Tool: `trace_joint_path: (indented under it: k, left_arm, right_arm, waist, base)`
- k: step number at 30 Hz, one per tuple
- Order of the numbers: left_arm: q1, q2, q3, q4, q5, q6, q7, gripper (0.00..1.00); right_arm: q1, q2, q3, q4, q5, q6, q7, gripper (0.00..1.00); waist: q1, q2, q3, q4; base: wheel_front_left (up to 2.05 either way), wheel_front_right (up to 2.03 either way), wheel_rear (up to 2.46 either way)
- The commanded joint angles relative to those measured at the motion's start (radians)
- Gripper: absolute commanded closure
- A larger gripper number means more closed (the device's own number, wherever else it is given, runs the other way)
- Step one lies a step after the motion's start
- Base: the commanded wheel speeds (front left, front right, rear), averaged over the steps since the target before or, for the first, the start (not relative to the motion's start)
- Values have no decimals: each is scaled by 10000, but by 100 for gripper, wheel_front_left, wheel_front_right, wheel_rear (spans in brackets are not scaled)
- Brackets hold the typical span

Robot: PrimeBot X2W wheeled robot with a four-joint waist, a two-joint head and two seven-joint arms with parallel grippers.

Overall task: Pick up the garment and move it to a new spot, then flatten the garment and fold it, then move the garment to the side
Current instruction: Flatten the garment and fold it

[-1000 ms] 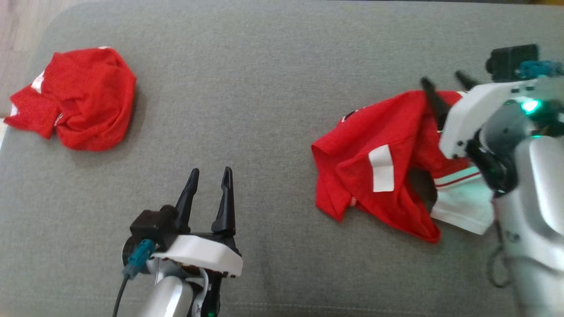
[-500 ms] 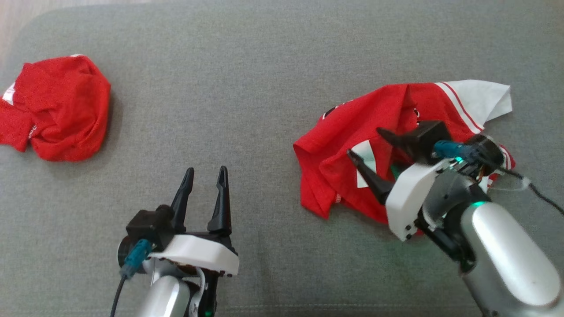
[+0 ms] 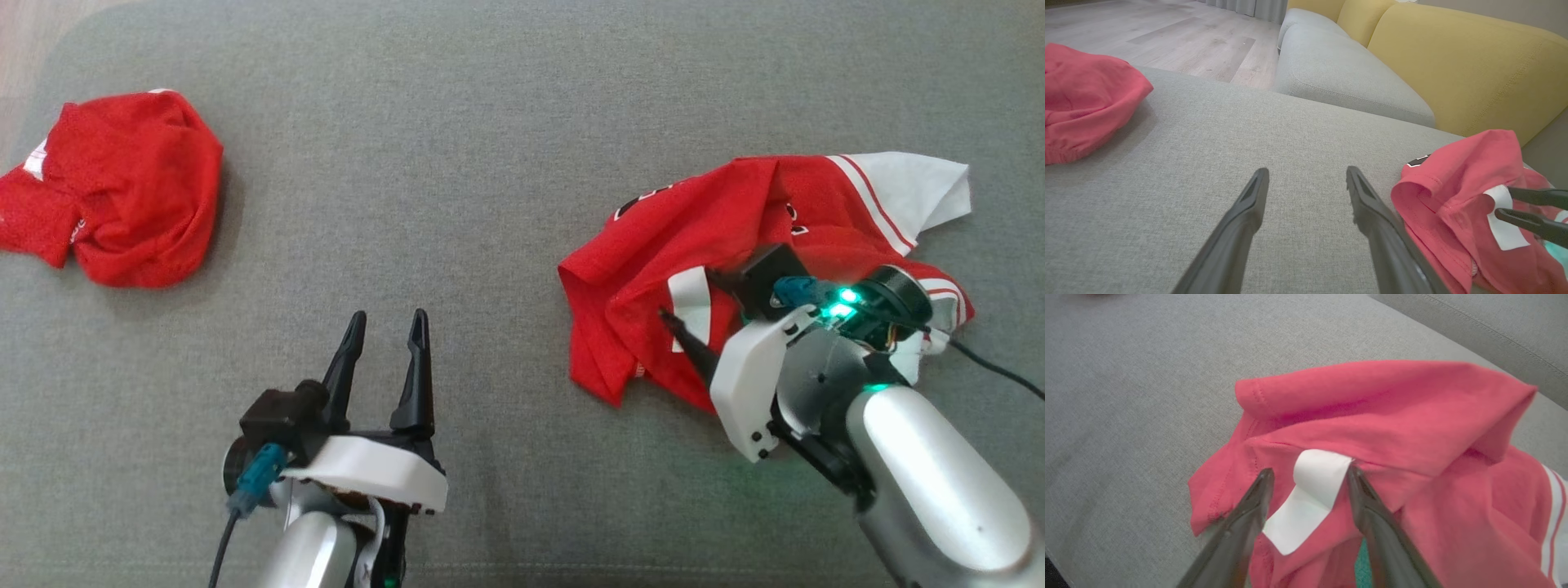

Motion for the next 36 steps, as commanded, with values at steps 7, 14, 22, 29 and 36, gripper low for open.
trace_joint_path:
  k: [7,14,22,29,36]
  left_arm:
    - [-223,-3,346,-323,-60,8,-122,0]
    - [-73,-3,422,-302,-47,32,-122,0]
    - [-175,-3,412,-306,-78,53,-122,0]
    - [-55,-3,195,-257,-307,224,-122,0]
    - [73,-3,-12,-289,-430,351,-122,0]
  right_arm:
    - [72,30,-236,-331,123,73,-263,100]
    - [968,256,-320,-1947,1948,73,-82,100]
    - [59,837,739,-2754,3356,73,589,100]
    - [-1587,1845,1116,-1294,3744,73,761,100]
    - [-3006,2433,614,558,3500,73,-10,100]
  waist:
    - [0,0,-28,-29]
    - [0,0,-196,-119]
    - [0,0,-398,108]
    - [0,0,-724,1043]
    - [0,0,-870,1562]
  base:
    - [0,0,0]
    - [0,0,0]
    - [0,0,0]
    - [0,0,0]
    - [0,0,0]
